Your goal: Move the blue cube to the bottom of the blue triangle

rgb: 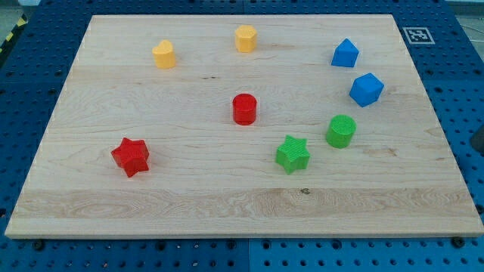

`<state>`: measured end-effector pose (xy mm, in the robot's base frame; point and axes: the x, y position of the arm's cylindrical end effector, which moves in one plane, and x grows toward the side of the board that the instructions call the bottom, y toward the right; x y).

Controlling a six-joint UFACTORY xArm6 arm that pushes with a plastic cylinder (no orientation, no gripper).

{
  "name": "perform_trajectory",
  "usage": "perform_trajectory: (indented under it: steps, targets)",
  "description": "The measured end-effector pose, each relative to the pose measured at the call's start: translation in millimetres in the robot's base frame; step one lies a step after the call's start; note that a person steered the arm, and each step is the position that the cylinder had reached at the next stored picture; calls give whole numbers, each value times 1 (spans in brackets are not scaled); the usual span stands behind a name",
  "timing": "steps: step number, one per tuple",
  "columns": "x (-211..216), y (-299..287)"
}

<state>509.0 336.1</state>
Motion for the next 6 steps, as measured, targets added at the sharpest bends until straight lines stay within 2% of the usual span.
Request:
perform_trajectory:
  steps: [3,6]
  targets:
    - [-5,-46]
    - [-21,-46]
